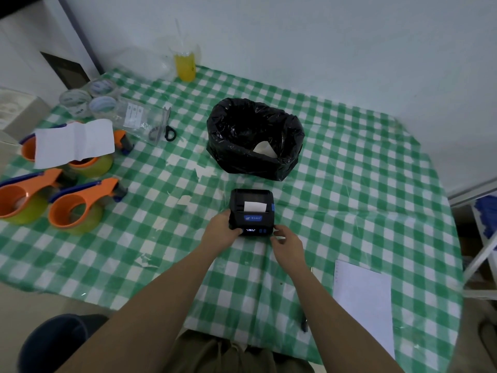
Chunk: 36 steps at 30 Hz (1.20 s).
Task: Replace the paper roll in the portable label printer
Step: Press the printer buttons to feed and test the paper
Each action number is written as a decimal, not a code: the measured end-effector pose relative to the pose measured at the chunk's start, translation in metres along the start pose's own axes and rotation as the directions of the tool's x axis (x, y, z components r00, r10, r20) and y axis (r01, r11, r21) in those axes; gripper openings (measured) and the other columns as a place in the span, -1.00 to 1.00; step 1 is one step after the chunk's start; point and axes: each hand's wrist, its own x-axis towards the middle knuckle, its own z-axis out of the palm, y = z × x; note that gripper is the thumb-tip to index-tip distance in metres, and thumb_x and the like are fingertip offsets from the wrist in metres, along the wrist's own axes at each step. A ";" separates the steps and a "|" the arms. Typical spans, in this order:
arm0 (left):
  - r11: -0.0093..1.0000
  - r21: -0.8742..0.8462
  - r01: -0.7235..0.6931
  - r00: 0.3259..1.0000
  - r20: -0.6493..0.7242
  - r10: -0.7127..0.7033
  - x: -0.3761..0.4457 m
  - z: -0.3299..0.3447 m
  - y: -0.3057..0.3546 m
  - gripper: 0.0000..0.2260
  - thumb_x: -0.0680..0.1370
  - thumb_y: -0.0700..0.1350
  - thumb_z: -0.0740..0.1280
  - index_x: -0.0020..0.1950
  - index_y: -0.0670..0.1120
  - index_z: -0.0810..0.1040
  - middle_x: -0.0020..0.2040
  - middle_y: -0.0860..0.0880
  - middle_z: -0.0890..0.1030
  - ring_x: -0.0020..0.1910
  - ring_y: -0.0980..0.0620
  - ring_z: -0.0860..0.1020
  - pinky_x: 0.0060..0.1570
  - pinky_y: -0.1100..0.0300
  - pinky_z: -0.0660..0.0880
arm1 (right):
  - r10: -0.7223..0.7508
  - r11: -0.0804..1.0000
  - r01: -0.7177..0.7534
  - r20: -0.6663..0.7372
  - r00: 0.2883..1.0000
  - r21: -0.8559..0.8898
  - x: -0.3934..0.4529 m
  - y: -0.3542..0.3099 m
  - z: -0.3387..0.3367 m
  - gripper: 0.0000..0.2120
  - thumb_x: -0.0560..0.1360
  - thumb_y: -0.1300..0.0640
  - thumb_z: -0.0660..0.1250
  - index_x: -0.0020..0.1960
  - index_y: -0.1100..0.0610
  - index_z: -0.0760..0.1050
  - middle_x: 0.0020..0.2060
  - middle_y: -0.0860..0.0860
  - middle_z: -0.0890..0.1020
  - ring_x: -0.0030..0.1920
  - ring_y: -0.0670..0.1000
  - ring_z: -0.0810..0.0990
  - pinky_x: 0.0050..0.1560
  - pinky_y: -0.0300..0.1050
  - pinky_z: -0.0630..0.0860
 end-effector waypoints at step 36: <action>0.987 -0.093 0.132 0.991 -0.003 -0.132 -0.023 -0.010 -0.017 -0.68 0.55 -0.24 0.24 0.30 -0.18 0.45 0.22 -0.16 0.58 0.11 -0.16 0.56 0.04 0.16 0.43 | 0.027 0.999 -0.025 -0.055 0.998 0.045 0.011 -0.014 0.001 -0.70 0.42 0.19 0.43 0.11 0.22 0.48 0.00 0.16 0.64 -0.15 0.02 0.57 -0.11 -0.13 0.48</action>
